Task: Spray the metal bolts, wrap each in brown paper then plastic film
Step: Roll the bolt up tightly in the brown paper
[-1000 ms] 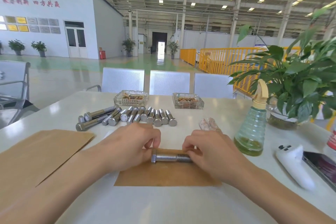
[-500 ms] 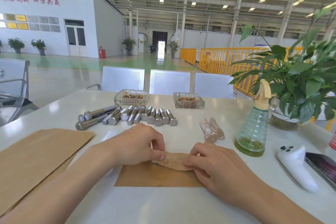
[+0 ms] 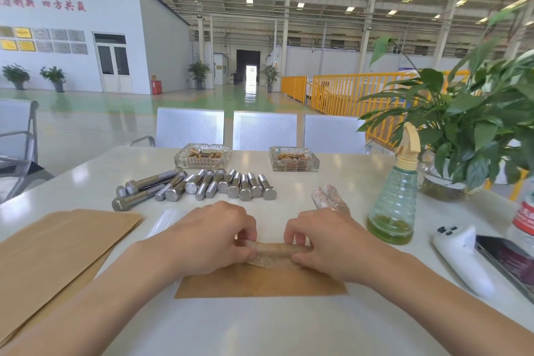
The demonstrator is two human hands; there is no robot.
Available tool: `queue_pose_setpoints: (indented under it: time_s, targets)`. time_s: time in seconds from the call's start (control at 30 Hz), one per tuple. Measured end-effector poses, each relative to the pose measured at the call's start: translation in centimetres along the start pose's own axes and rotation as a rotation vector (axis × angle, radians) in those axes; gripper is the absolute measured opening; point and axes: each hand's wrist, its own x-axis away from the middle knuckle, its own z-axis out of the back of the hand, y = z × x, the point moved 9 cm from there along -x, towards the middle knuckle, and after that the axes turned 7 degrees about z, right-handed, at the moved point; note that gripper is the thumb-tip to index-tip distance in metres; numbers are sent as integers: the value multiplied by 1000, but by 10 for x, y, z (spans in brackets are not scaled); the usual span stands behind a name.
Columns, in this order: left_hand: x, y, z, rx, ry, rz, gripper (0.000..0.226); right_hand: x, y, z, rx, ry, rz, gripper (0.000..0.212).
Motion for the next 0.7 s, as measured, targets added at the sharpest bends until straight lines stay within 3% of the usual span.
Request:
queue_pose_setpoints:
  time_s: [0.17,0.33,0.5,0.7]
  targets:
    - [9,26,10,2,19,-113,33,-5,-10,0,83,-18,76,14]
    - [26,67,-2,-48,-103,-285,48,-8,-11,-2,44,-42,94,15]
    - [26,74,-5,-235,-111,-272,21,-9,-9,-2,20,-39,96,14]
    - [32,84,-11,-368,-28,-286,15,-12,-5,-3,-17,-48,69,14]
